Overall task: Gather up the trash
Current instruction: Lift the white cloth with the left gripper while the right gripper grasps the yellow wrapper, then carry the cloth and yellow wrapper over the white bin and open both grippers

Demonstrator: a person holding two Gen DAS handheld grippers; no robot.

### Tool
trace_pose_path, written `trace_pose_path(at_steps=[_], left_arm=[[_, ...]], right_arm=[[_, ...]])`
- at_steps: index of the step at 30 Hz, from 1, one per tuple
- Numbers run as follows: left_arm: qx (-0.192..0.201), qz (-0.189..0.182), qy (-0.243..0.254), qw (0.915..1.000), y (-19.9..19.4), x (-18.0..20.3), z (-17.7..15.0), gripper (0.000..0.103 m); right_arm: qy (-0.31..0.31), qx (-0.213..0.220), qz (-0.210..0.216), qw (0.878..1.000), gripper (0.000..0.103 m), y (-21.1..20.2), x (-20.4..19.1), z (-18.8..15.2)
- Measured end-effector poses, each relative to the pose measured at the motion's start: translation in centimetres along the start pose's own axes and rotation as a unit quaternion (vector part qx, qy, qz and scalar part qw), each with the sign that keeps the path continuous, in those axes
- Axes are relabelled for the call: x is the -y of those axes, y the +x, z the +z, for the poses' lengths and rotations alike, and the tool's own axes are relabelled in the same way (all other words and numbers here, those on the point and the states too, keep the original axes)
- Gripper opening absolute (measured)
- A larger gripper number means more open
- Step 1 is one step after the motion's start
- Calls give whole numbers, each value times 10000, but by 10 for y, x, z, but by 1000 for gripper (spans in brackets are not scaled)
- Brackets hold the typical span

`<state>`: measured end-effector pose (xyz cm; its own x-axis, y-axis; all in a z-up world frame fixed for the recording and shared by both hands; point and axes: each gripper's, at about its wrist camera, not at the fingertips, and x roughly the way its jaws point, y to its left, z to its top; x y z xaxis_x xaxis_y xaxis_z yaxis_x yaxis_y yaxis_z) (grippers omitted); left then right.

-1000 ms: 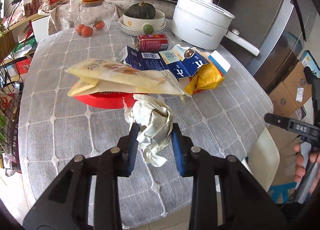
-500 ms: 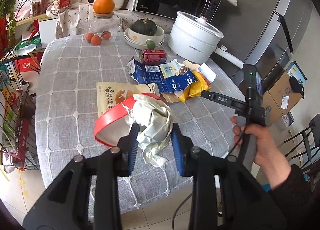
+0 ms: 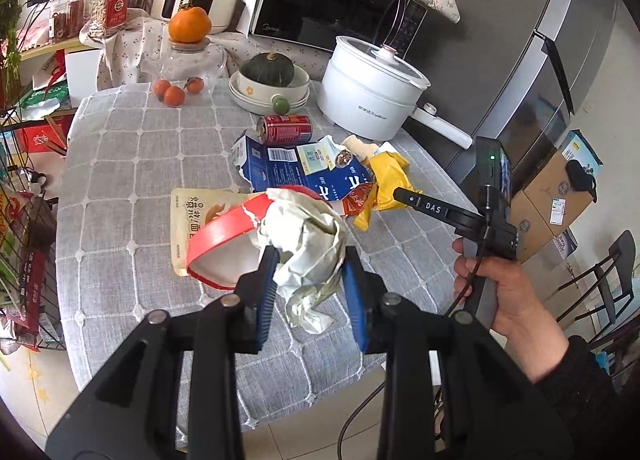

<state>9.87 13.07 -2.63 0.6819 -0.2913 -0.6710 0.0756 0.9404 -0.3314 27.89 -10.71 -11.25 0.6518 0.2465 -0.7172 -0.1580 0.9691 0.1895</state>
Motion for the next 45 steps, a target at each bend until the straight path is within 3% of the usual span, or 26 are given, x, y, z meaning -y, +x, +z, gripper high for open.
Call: trace_pose_path(at_steps=[3, 8, 13, 15, 28, 37, 45], left_arm=[[-102, -119, -37, 9999, 6, 1, -1, 34], [-497, 22, -122, 9987, 35, -7, -6, 34], [-1274, 217, -364, 9909, 71, -20, -21, 34], [-1395, 189, -467, 9889, 76, -19, -26, 34], [-502, -112, 407, 9978, 40, 51, -8, 34], [-295, -484, 792, 9952, 41, 104, -10, 34], [-269, -767, 1103, 9906, 59, 150, -17, 34]], right_arm=[[-76, 63, -2, 10000, 17, -24, 3, 2], [-188, -6, -91, 9998, 17, -53, 11, -5], [-202, -150, -215, 9995, 17, -67, 23, -16], [-219, -189, -260, 9992, 17, -72, 28, -20], [-217, -78, -340, 9992, 17, -142, 59, -33], [22, 15, -455, 9990, 17, -196, 93, -50], [143, -60, -810, 9966, 17, -219, 140, -74]])
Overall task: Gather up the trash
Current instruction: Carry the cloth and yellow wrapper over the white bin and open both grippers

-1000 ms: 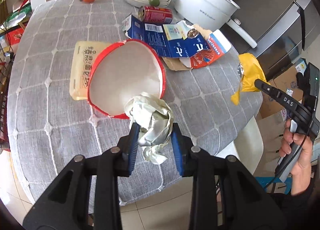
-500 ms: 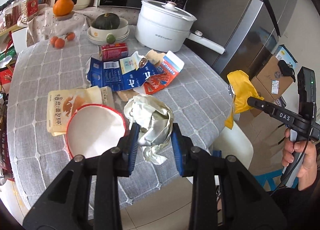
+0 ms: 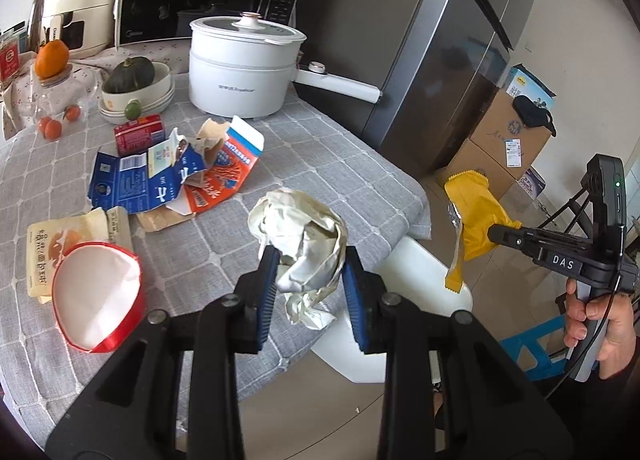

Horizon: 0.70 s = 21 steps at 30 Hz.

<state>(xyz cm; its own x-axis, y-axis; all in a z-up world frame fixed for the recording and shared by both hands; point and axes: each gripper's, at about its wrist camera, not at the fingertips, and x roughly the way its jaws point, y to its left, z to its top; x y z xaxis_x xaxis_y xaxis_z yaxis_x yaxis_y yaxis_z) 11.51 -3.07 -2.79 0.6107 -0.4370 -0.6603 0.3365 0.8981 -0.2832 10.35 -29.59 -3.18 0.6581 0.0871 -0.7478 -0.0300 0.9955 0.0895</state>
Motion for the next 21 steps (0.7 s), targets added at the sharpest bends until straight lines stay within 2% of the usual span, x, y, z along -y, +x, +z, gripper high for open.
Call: trace_pose_path(at_steps=[13, 21], left_arm=[[-592, -474, 683, 9948, 81, 81, -27, 35], [-811, -328, 1212, 9888, 125, 107, -53, 38]], right_arm=[[500, -517, -562, 9958, 18, 2, 97, -49], [532, -769, -690, 9932, 18, 10, 117, -63]])
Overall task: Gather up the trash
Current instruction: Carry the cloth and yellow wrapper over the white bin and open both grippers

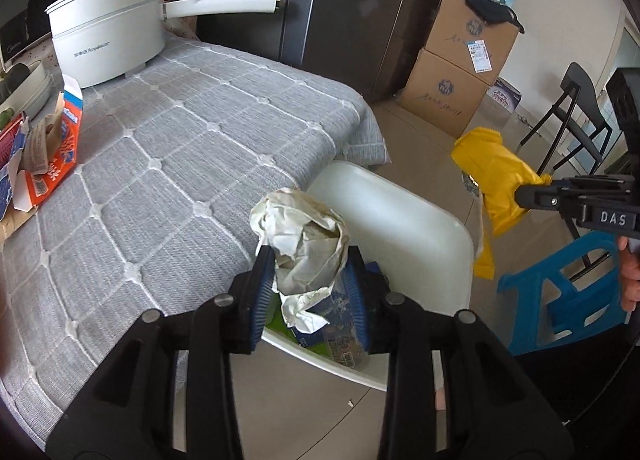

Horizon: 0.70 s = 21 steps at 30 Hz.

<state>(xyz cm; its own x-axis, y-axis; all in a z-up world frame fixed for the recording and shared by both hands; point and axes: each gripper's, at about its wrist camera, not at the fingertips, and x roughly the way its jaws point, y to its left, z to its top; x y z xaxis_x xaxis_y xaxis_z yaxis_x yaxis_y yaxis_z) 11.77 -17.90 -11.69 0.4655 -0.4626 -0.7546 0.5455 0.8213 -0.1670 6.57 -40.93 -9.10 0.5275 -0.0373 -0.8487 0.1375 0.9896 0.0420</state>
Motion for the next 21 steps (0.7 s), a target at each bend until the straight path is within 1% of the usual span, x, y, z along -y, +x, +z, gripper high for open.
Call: trace_pose_path(at_steps=[1, 3, 4, 5, 9, 10, 11, 13, 21], left_arm=[[-28, 34, 43, 10000, 3, 2, -1, 43], [-112, 74, 119, 9998, 9, 4, -2, 57], [-162, 92, 130, 9997, 11, 5, -3, 71], [-174, 165, 122, 9996, 11, 5, -3, 79], [-302, 355, 75, 9989, 10, 3, -3, 88], [-325, 398, 62, 9987, 9, 2, -3, 92], [-320, 433, 59, 9985, 7, 1, -4, 95], [-299, 528, 57, 9981, 2, -2, -4, 99], [-289, 665, 33, 9974, -17, -12, -8, 102]], right_arm=[[0, -11, -6, 10000, 18, 1, 0, -1], [-9, -36, -14, 10000, 18, 2, 1, -1], [-13, -47, -19, 10000, 18, 3, 1, -1], [-15, -60, -23, 10000, 18, 3, 1, -1], [-39, -106, -30, 9999, 18, 5, 0, -1], [-44, -118, -30, 9999, 18, 6, -1, -1], [-51, -131, -31, 9999, 18, 6, -2, -1], [-80, -164, -29, 9998, 18, 10, -4, 0], [-165, -367, -43, 9992, 19, 21, -16, 0]])
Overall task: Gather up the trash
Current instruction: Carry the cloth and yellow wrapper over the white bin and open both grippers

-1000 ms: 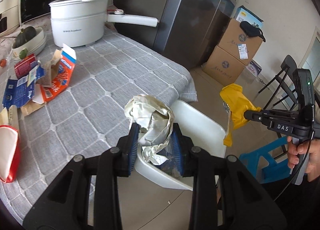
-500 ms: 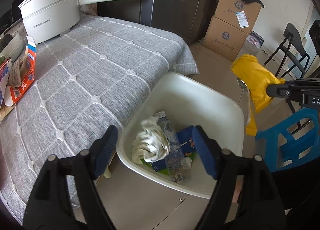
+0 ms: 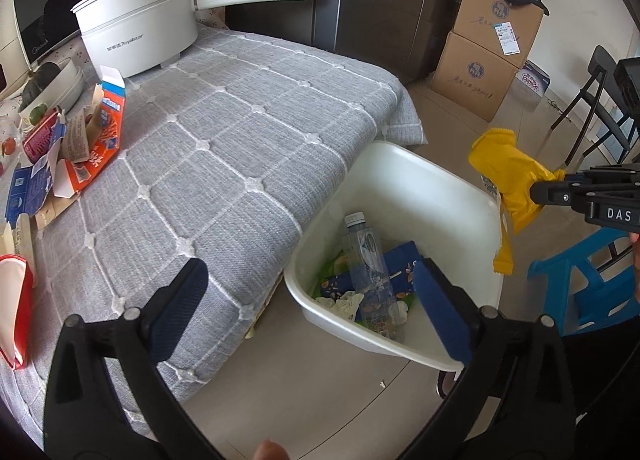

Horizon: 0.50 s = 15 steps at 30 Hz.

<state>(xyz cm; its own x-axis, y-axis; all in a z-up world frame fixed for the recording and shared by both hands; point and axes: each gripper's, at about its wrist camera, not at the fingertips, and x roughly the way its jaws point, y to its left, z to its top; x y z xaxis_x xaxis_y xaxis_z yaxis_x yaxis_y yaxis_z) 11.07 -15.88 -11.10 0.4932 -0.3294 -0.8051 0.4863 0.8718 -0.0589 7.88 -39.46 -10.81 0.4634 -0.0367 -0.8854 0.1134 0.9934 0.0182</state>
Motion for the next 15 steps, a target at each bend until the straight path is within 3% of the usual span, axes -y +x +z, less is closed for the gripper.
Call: trace_pose_path(at_steps=[2, 4, 6, 15], left_arm=[[14, 23, -14, 10000, -5, -3, -2, 102], [22, 40, -49, 10000, -9, -7, -3, 102], [38, 61, -82, 9999, -14, -11, -5, 102], [110, 207, -160, 9996, -33, -29, -10, 102]], right_arm=[[0, -55, 38, 10000, 21, 3, -3, 2], [63, -130, 93, 9999, 31, 5, -4, 3], [147, -135, 115, 9997, 59, 6, -6, 4], [149, 32, 154, 9998, 69, -3, -20, 13]])
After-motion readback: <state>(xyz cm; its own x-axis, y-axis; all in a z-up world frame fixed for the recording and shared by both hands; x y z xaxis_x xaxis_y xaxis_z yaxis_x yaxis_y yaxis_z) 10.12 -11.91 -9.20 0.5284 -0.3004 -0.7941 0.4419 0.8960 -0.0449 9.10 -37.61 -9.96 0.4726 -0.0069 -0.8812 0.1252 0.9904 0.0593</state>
